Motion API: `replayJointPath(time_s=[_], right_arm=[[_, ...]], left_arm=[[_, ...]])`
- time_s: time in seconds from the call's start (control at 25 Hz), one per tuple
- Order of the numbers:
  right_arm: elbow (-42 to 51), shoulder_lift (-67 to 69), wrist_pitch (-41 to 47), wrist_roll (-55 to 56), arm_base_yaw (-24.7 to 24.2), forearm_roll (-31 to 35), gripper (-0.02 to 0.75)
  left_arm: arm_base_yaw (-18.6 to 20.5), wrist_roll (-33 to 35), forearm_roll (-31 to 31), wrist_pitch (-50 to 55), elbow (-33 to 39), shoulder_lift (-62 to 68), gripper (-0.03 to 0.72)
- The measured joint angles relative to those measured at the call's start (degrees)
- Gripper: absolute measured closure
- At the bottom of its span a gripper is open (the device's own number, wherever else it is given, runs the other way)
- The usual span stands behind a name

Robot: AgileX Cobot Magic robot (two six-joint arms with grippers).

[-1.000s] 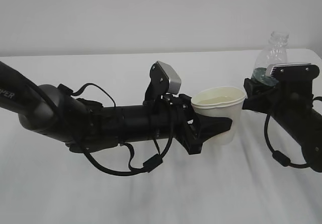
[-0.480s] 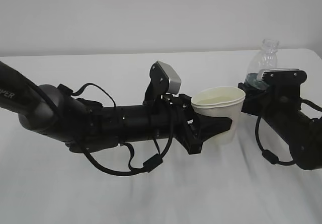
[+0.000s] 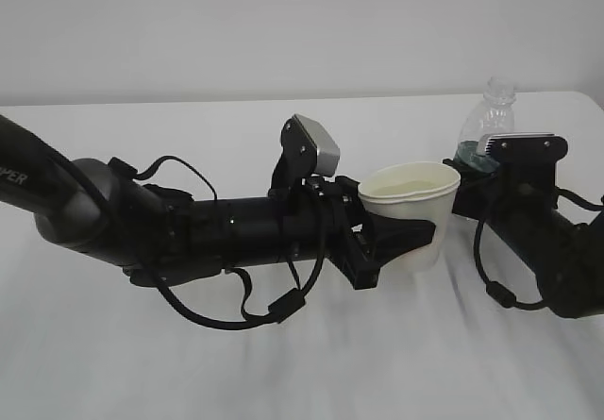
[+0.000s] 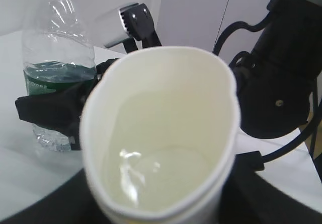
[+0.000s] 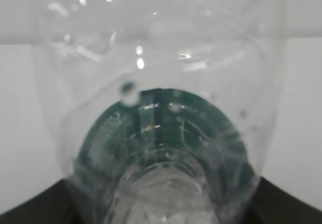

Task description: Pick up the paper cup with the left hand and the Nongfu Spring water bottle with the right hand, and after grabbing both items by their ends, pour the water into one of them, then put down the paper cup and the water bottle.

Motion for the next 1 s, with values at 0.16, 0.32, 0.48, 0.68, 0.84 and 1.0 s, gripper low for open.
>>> replayJointPath(time_s=[0.16, 0.32, 0.48, 0.68, 0.84, 1.0], right_arm=[[0.0, 0.0, 0.0, 0.0, 0.0, -1.0, 0.335], [0.0, 0.0, 0.0, 0.0, 0.0, -2.0, 0.335], [0.0, 0.0, 0.0, 0.0, 0.0, -2.0, 0.334], [0.0, 0.0, 0.0, 0.0, 0.0, -2.7, 0.321], [0.0, 0.0, 0.0, 0.1, 0.0, -3.3, 0.288], [0.0, 0.0, 0.0, 0.1, 0.0, -4.9, 0.239]], left_arm=[[0.0, 0.0, 0.0, 0.0, 0.0, 0.0, 0.307], [0.0, 0.0, 0.0, 0.0, 0.0, 0.0, 0.307], [0.0, 0.0, 0.0, 0.0, 0.0, 0.0, 0.307], [0.0, 0.0, -0.1, 0.0, 0.0, 0.0, 0.307], [0.0, 0.0, -0.1, 0.0, 0.0, 0.0, 0.307], [0.0, 0.0, -0.1, 0.0, 0.0, 0.0, 0.307]])
